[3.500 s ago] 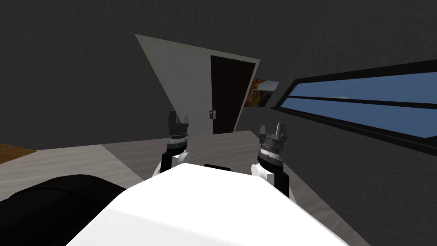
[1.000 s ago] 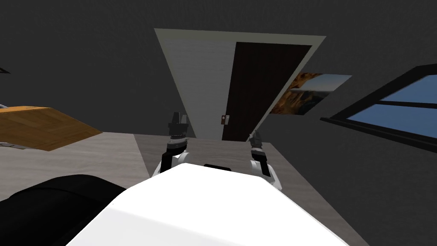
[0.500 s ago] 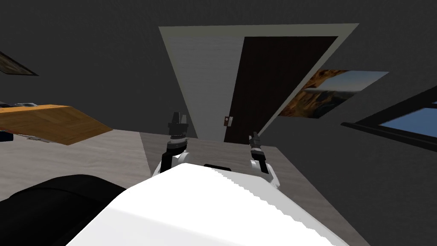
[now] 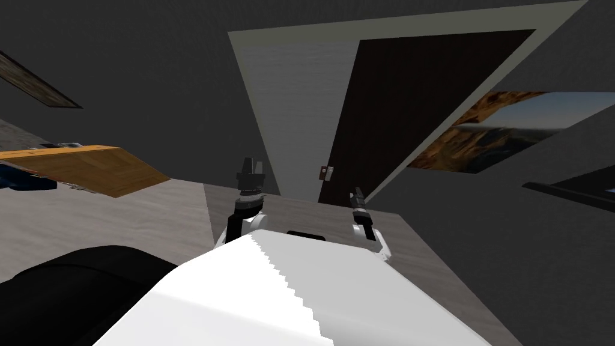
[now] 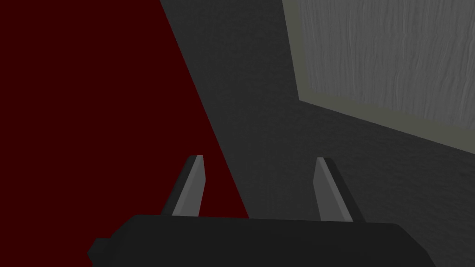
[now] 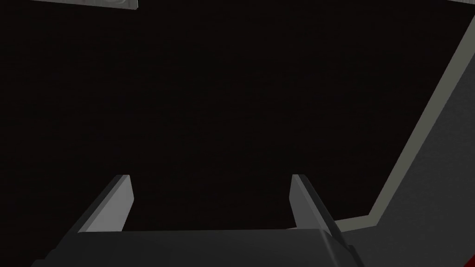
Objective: Pull the door open
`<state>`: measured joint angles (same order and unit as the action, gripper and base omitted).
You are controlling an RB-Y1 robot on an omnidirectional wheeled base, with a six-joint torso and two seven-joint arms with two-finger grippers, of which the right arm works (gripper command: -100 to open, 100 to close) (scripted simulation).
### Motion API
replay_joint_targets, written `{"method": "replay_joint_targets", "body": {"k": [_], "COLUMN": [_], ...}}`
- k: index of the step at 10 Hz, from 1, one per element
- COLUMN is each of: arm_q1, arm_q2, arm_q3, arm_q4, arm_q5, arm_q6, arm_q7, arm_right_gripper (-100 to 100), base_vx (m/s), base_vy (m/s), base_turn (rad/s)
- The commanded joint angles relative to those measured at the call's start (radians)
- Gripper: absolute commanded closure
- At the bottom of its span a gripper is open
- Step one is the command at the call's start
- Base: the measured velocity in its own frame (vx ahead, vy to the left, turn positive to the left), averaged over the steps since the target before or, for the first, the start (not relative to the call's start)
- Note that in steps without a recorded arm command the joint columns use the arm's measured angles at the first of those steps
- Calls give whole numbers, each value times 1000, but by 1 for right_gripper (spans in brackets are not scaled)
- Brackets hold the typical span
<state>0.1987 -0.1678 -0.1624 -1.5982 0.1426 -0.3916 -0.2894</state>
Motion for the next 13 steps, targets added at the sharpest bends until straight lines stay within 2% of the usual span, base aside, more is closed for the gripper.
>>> {"method": "replay_joint_targets", "body": {"k": [1,9,10,13], "arm_q1": [-10,-78,-93,-118], "arm_q2": [-4,-26,-30,-37], "arm_q3": [-8,-44,-52,-64], "arm_q4": [31,194,228,285], "arm_q5": [12,64,76,94], "arm_q6": [5,25,29,36], "arm_q7": [-19,-96,-113,-140], "arm_right_gripper": [-100,-100,-100,-100], "base_vx": [128,111,156,159], "base_vy": [37,30,51,13], "base_turn": [80,82,109,94]}}
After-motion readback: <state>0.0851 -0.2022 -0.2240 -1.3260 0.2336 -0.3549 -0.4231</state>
